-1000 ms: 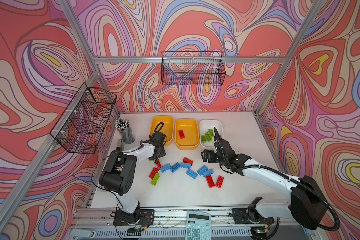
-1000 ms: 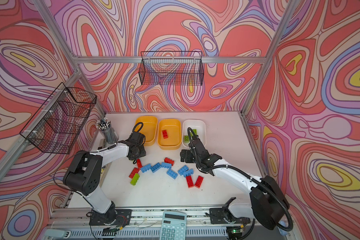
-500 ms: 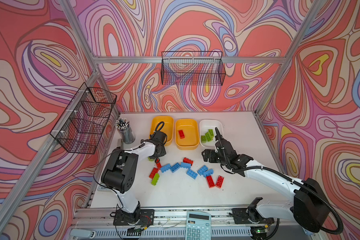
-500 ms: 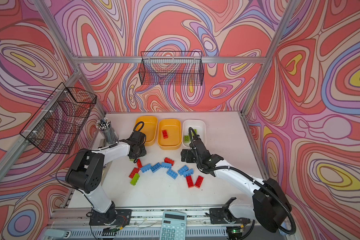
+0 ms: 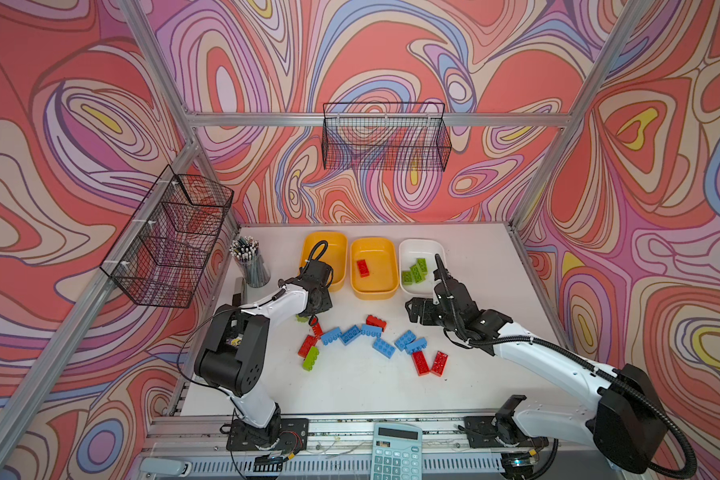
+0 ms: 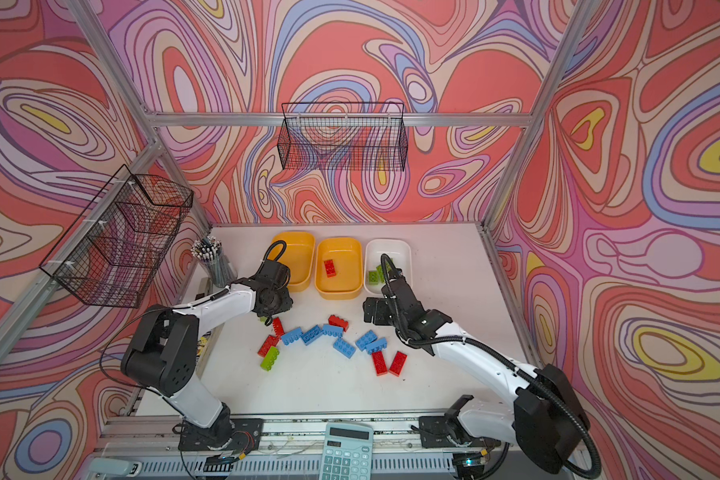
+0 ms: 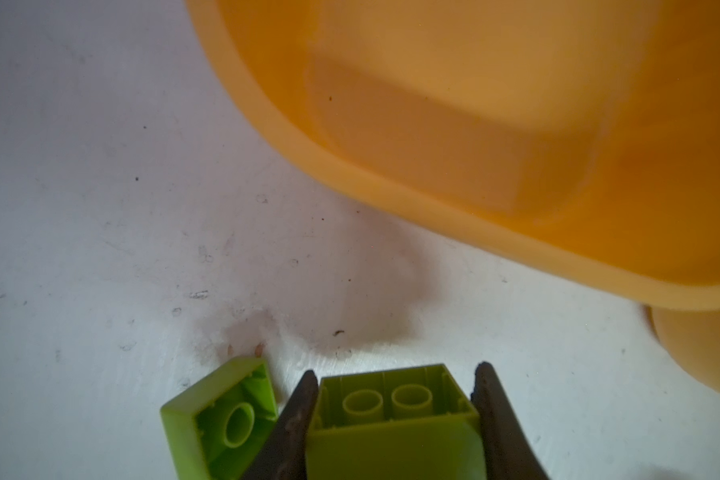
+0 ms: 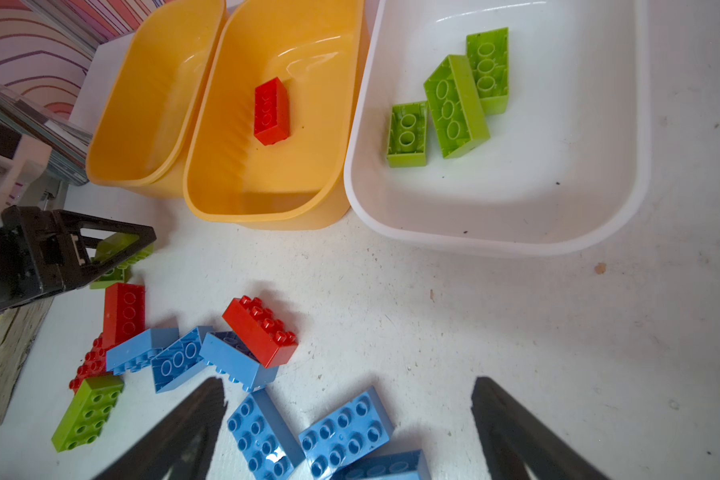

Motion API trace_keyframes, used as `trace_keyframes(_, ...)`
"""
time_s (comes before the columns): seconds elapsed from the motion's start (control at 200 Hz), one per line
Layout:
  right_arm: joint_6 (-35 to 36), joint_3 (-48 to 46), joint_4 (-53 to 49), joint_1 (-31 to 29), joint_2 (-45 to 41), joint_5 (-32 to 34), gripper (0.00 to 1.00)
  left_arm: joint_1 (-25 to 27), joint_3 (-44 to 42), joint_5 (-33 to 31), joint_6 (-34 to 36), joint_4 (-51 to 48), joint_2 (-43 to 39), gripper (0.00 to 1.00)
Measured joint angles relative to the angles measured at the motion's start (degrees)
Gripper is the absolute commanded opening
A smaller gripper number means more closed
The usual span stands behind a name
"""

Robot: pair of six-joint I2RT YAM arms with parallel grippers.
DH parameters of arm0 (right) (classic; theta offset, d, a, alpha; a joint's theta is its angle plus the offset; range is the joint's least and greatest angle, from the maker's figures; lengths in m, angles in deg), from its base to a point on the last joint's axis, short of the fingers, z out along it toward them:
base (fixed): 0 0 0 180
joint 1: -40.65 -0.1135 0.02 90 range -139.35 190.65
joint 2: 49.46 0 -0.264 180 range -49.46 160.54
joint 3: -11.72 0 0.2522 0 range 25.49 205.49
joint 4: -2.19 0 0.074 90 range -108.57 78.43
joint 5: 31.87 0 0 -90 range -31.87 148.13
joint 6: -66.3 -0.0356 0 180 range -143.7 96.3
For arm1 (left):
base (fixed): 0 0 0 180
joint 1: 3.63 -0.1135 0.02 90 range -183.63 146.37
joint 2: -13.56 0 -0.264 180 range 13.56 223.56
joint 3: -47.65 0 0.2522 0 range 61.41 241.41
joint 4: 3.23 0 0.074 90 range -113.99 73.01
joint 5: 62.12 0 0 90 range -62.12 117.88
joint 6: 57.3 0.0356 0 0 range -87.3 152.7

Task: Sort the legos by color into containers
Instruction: 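Carry the lime-green brick with the left gripper and release it into the white tub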

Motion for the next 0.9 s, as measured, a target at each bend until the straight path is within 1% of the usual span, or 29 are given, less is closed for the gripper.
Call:
trace_keyframes(0.11, -0.1, -0.3, -0.4, 0.0, -1.4, 0.5, 0.98, 2.9, 2.1, -0.6, 0.7, -2.5, -0.6, 0.30)
trace_keyframes(0.21, -0.3, -1.0, -1.5, 0.0, -3.1, 1.4, 0.98, 6.8, 6.3, -1.4, 1.3, -4.7, -0.6, 0.31)
trace_keyframes(0.346, -0.6, -1.4, -3.8, 0.0, -6.1, 2.9, 0.98, 11.4, 13.5, -1.7, 1.9, -7.1, -0.5, 0.31)
trace_keyframes(0.416, -0.7, -1.4, -5.2, 0.0, -7.6, 3.8, 0.98, 13.6, 19.2, -2.2, 2.4, -8.3, 0.7, 0.31)
trace_keyframes(0.521, -1.1, -1.5, -7.7, 0.0, -11.1, 5.2, 0.98, 16.7, 29.6, -2.4, 3.5, -9.0, 5.6, 0.32)
trace_keyframes(0.646, -2.0, -1.5, -10.8, 0.0, -16.4, 7.1, 0.98, 19.3, 41.9, -1.0, 4.1, -9.4, 14.6, 0.31)
trace_keyframes(0.776, -3.1, -1.5, -14.0, 0.0, -21.7, 9.2, 0.98, 21.1, 51.4, 0.7, 4.6, -10.0, 23.9, 0.32)
trace_keyframes(0.901, -4.0, -1.5, -16.7, 0.0, -24.5, 10.8, 0.98, 22.3, 60.2, 2.8, 4.8, -10.7, 32.3, 0.32)
